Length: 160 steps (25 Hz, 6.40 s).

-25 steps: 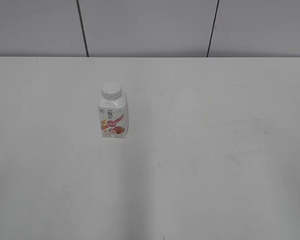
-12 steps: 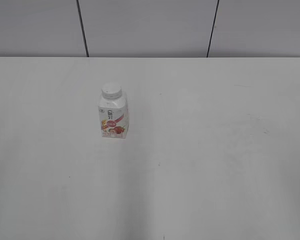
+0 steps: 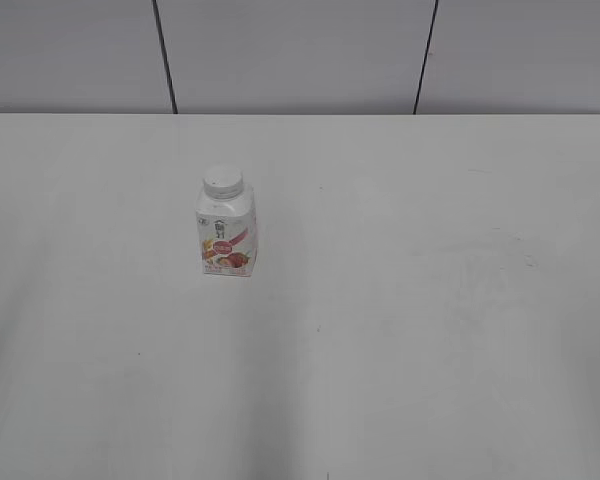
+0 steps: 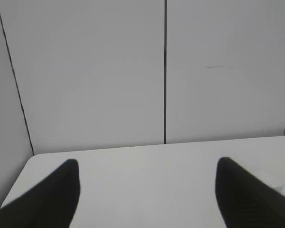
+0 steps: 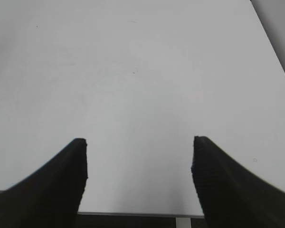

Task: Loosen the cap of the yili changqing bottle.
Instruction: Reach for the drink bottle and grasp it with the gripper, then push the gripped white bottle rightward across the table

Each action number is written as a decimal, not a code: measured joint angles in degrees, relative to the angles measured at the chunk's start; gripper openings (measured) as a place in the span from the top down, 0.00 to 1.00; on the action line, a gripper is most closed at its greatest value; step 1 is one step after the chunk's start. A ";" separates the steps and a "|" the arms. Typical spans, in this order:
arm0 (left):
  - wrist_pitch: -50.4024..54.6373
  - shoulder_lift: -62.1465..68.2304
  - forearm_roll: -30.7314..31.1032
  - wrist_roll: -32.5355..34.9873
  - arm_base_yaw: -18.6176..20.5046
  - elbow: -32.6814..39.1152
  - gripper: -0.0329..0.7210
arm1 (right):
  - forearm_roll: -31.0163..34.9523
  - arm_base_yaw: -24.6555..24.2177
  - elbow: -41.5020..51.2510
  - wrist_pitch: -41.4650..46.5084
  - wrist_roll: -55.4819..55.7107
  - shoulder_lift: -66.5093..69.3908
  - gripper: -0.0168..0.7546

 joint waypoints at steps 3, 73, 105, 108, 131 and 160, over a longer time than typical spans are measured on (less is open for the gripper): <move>-8.30 3.10 0.00 0.00 0.00 4.84 0.24 | 0.00 0.00 0.00 0.00 0.00 0.00 0.27; -86.88 107.26 87.80 -35.47 10.00 -26.72 0.17 | 0.00 0.00 0.00 0.00 0.00 0.00 0.27; -87.11 127.05 97.91 -47.11 0.75 -53.40 0.17 | 0.00 0.00 0.00 0.00 0.00 0.00 0.27; -87.11 127.05 97.64 -47.23 0.09 -53.52 0.17 | 0.00 0.00 0.00 0.00 0.00 0.00 0.27; -87.67 127.25 97.06 -47.23 -0.52 -53.57 0.40 | 0.00 0.00 0.00 0.00 0.00 0.00 0.27; -78.26 125.30 83.92 -44.82 -15.36 -53.57 0.41 | 0.00 0.00 0.00 0.00 0.00 0.00 0.27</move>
